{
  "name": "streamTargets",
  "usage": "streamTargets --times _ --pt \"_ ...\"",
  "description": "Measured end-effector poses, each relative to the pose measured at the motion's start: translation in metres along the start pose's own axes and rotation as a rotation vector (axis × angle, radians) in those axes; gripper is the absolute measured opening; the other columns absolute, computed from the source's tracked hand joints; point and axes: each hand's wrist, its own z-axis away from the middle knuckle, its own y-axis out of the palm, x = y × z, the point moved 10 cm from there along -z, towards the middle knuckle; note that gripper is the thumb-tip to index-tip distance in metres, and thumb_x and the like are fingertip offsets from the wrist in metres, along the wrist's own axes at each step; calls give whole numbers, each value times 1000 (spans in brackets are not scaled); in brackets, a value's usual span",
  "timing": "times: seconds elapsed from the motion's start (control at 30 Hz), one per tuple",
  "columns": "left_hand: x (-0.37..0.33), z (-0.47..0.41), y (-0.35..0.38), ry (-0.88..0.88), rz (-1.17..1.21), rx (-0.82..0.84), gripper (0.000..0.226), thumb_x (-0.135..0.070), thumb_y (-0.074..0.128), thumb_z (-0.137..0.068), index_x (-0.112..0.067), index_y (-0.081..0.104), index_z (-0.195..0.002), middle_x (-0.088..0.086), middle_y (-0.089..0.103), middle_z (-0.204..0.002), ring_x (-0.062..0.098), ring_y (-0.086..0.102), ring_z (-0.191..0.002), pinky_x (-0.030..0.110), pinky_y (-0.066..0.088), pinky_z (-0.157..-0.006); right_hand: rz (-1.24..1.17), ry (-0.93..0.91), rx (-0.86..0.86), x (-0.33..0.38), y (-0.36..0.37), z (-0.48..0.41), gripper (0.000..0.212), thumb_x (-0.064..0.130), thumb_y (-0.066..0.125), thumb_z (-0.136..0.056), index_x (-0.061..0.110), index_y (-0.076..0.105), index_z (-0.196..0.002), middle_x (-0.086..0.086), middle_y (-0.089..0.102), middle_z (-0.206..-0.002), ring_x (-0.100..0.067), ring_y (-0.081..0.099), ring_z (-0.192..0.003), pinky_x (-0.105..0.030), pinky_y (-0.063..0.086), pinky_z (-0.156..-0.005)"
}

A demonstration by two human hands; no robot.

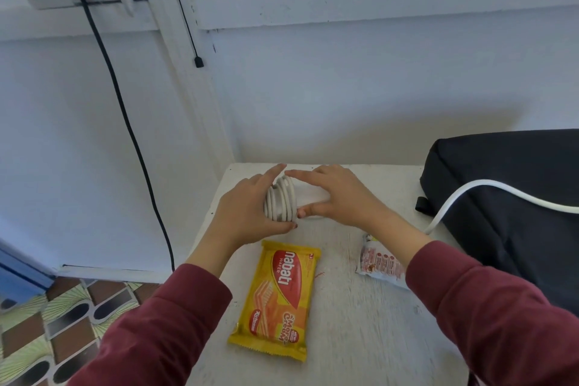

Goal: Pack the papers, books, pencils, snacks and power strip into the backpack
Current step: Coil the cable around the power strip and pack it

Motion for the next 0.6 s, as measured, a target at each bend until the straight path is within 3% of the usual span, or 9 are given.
streamTargets --times 0.1,0.17,0.27,0.33,0.43,0.5,0.6 --pt "-13 4 -20 72 49 -104 93 -53 73 -61 -42 25 -140 -12 56 -109 8 51 -95 15 37 -67 -25 -13 -82 7 -24 0 83 58 70 -69 36 36 -141 4 60 -121 -16 49 -111 -29 33 -93" --pt "-21 8 -31 102 55 -162 85 -52 69 -61 -47 28 -136 -17 52 -102 4 48 -90 10 34 -65 -13 -19 -126 14 -41 2 84 57 72 -68 35 37 -140 9 58 -122 -14 47 -114 -28 28 -98" --pt "-29 13 -40 130 35 -216 77 -56 61 -63 -49 31 -134 -16 48 -98 3 44 -85 13 34 -63 -12 -55 -198 25 -62 9 85 56 73 -69 33 34 -142 11 48 -136 -8 38 -126 -22 19 -102" --pt "-31 17 -44 121 62 -241 75 -58 58 -64 -50 32 -134 -13 48 -96 5 45 -82 14 34 -61 -190 -62 -329 24 -79 17 78 58 64 -75 33 31 -142 12 41 -142 -2 33 -130 -17 22 -103" --pt "-29 24 -55 92 153 -305 73 -59 58 -64 -49 33 -132 -10 49 -98 5 46 -84 16 40 -63 -645 91 -460 -6 -83 31 55 61 29 -90 37 31 -139 13 48 -128 -3 42 -124 -21 31 -99" --pt "-30 27 -65 92 197 -356 72 -58 59 -65 -45 36 -132 -10 50 -104 3 45 -87 14 39 -66 -703 239 -381 -26 -64 38 54 57 13 -96 33 35 -139 14 53 -119 -10 43 -124 -25 27 -96" --pt "-32 30 -81 85 208 -428 72 -56 60 -67 -41 36 -133 -9 49 -108 1 43 -91 11 35 -67 -351 260 -122 -25 -39 46 55 50 12 -98 25 49 -131 2 61 -116 -18 50 -117 -36 32 -100"
